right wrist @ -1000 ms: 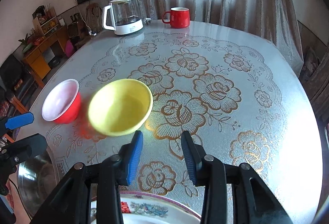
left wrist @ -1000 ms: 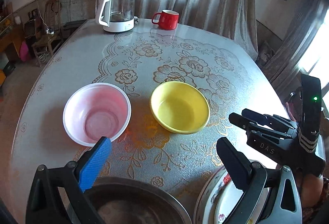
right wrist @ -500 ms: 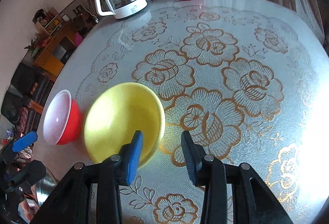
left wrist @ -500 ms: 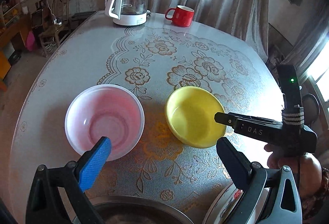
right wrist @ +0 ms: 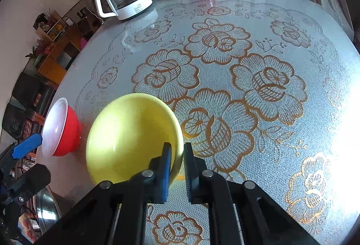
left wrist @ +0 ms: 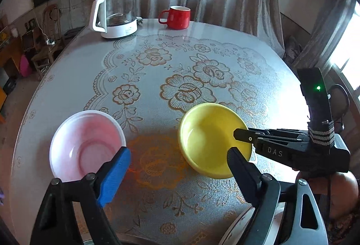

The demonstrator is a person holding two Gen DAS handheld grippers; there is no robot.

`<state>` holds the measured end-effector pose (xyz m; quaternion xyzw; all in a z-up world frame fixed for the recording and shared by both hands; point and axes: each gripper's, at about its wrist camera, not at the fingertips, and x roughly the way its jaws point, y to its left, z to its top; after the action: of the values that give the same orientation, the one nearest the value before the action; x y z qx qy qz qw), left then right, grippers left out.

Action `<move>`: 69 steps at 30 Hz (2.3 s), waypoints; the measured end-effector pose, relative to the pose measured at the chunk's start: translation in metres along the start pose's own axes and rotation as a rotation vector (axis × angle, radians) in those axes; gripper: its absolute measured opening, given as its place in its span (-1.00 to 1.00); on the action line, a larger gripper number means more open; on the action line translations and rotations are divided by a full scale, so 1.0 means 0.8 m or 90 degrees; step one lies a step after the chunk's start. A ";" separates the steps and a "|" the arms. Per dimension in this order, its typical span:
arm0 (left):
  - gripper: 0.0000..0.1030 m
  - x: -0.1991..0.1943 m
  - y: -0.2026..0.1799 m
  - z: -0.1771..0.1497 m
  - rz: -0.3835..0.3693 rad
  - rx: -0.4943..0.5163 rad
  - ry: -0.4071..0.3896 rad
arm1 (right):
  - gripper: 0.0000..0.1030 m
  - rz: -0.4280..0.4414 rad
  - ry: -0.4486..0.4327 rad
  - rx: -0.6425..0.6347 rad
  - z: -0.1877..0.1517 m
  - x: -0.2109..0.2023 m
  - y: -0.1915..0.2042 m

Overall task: Organize plates and bowls
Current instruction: 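Close both grippers on the yellow bowl rim and lift it, then carry the yellow bowl over the steel bowl with both grippers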

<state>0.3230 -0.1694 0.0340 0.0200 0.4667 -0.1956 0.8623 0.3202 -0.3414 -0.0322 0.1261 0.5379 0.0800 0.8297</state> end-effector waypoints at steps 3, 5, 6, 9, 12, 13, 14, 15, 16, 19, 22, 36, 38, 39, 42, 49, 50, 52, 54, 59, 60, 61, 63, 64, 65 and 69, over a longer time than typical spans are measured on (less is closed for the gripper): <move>0.61 0.016 -0.013 0.004 -0.018 0.009 0.018 | -0.81 -0.007 0.001 0.000 -0.005 0.001 -0.006; 0.61 0.026 -0.017 0.007 -0.039 0.001 0.030 | -0.81 -0.005 0.001 0.006 -0.008 0.002 -0.011; 0.61 0.031 -0.018 0.008 -0.041 -0.003 0.034 | -0.81 0.001 0.000 0.010 -0.009 0.000 -0.014; 0.61 0.043 -0.022 0.012 -0.032 -0.003 0.043 | -0.81 0.002 -0.002 0.011 -0.010 0.000 -0.014; 0.48 0.054 -0.021 0.012 -0.019 -0.008 0.055 | -0.81 0.003 -0.003 0.009 -0.011 -0.002 -0.013; 0.30 0.059 -0.020 0.012 -0.023 -0.009 0.065 | -0.80 0.005 -0.003 0.012 -0.011 -0.002 -0.014; 0.08 0.063 -0.020 0.012 -0.026 -0.009 0.075 | -0.80 0.006 -0.004 0.013 -0.011 -0.003 -0.014; 0.01 0.067 -0.020 0.012 -0.025 -0.007 0.082 | -0.80 0.006 -0.004 0.013 -0.011 -0.002 -0.014; -0.08 0.071 -0.021 0.011 -0.023 -0.005 0.086 | -0.80 0.005 -0.005 0.010 -0.011 -0.003 -0.014; -0.14 0.079 -0.020 0.009 -0.021 -0.006 0.093 | -0.80 0.003 -0.008 0.007 -0.011 -0.003 -0.013; -0.36 0.085 -0.020 0.008 -0.014 -0.009 0.104 | -0.80 0.003 -0.009 0.006 -0.011 -0.002 -0.014; -0.67 0.083 -0.022 0.002 -0.015 0.012 0.095 | -0.80 -0.010 -0.019 -0.014 -0.015 -0.009 -0.003; -0.67 0.079 -0.021 0.001 -0.018 0.009 0.092 | -0.80 -0.010 -0.024 -0.014 -0.016 -0.013 -0.001; -0.67 0.076 -0.021 0.000 -0.020 0.008 0.091 | -0.80 -0.011 -0.025 -0.014 -0.016 -0.016 0.000; -0.67 0.065 -0.021 -0.003 -0.024 0.007 0.082 | -0.80 -0.013 -0.032 -0.019 -0.019 -0.023 0.006; -0.67 0.027 -0.014 -0.016 -0.038 0.000 0.057 | -0.80 -0.011 -0.060 -0.023 -0.031 -0.051 0.025; -0.67 0.019 -0.012 -0.018 -0.041 -0.001 0.053 | -0.80 -0.010 -0.065 -0.026 -0.034 -0.056 0.029; -0.67 0.007 -0.010 -0.022 -0.046 -0.002 0.044 | -0.80 -0.007 -0.077 -0.029 -0.039 -0.067 0.038; -0.67 -0.006 -0.007 -0.029 -0.047 -0.002 0.033 | -0.80 -0.004 -0.088 -0.031 -0.043 -0.077 0.046; -0.67 -0.035 0.002 -0.048 -0.056 -0.012 0.016 | -0.80 0.006 -0.108 -0.038 -0.062 -0.097 0.067; -0.67 -0.042 0.003 -0.053 -0.056 -0.012 0.009 | -0.80 0.009 -0.112 -0.037 -0.067 -0.101 0.071; -0.67 -0.049 0.004 -0.058 -0.056 -0.013 0.002 | -0.80 0.011 -0.118 -0.038 -0.071 -0.105 0.075; -0.67 -0.063 0.007 -0.068 -0.056 -0.015 -0.011 | -0.80 0.015 -0.129 -0.042 -0.081 -0.112 0.082; -0.67 -0.070 0.009 -0.074 -0.057 -0.017 -0.016 | -0.80 0.019 -0.134 -0.043 -0.085 -0.116 0.087; -0.67 -0.077 0.012 -0.080 -0.060 -0.022 -0.023 | -0.80 0.024 -0.138 -0.042 -0.090 -0.120 0.091; -0.67 -0.101 0.025 -0.103 -0.070 -0.039 -0.044 | -0.80 0.039 -0.159 -0.047 -0.112 -0.135 0.112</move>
<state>0.2248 -0.1070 0.0502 -0.0390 0.4426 -0.2285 0.8662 0.1945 -0.2740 0.0532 0.1209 0.4228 0.1091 0.8915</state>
